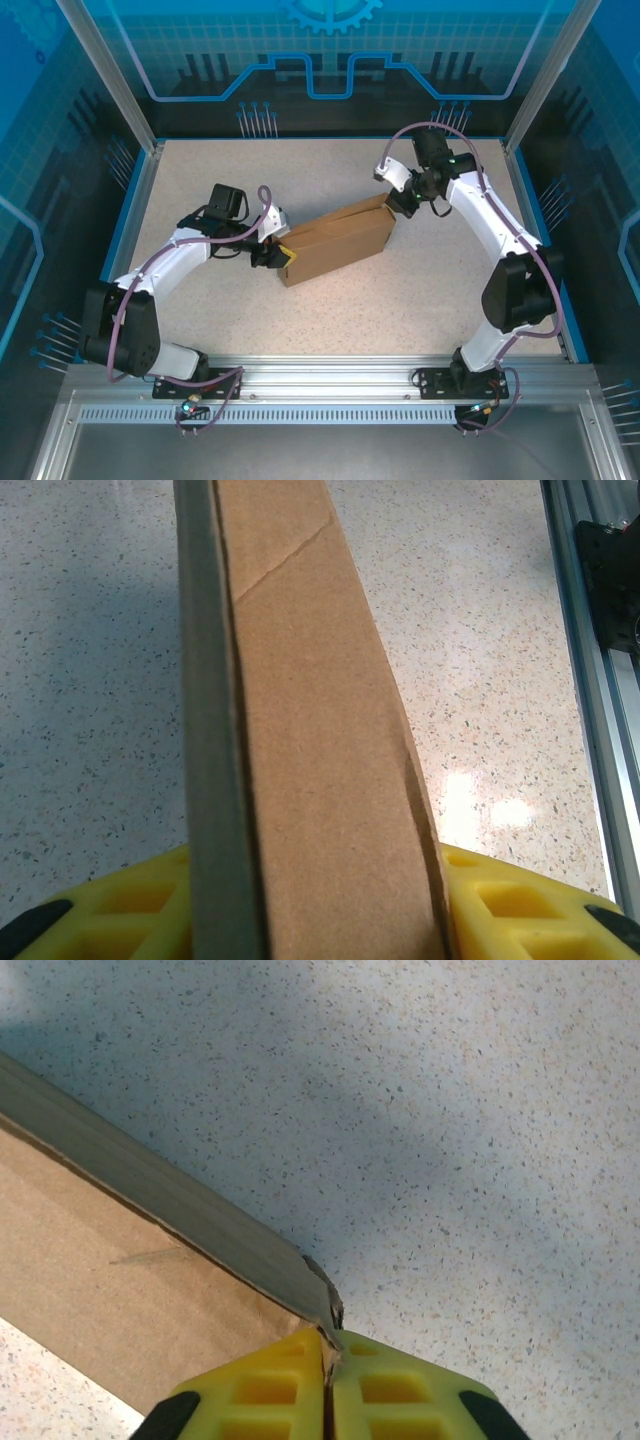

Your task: Fold the paper box

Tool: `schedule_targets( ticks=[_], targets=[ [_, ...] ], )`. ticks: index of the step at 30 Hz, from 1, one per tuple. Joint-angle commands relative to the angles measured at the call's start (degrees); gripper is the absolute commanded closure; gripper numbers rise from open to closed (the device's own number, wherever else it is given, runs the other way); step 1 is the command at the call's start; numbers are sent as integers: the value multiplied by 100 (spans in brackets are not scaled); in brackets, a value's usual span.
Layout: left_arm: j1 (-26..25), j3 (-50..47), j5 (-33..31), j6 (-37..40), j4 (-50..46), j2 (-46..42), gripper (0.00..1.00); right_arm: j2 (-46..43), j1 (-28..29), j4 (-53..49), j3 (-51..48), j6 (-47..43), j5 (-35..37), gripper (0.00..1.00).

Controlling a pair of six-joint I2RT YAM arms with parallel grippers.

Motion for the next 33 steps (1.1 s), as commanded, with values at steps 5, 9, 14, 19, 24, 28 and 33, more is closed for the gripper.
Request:
schedule_targets(
  ticks=[5,9,14,19,24,28,33],
  targets=[
    [58,151,205,-55,111,67,66,-44,361,-314,326,1096,620,94],
    [58,155,142,-102,146,68,66,-29,622,-351,320,1935,1057,94],
    [58,155,148,-198,214,76,67,-171,718,-214,59,2694,1245,96],
    [58,147,105,-291,249,77,67,-366,744,113,-311,2975,1242,98],
    [58,146,68,-348,277,97,67,-481,753,427,-706,3077,1292,98],
    [59,146,27,-358,278,97,67,-618,754,670,-1031,3115,1328,98],
    [58,160,19,-367,280,121,67,-896,716,983,-1420,3004,1472,99]
  ],
)
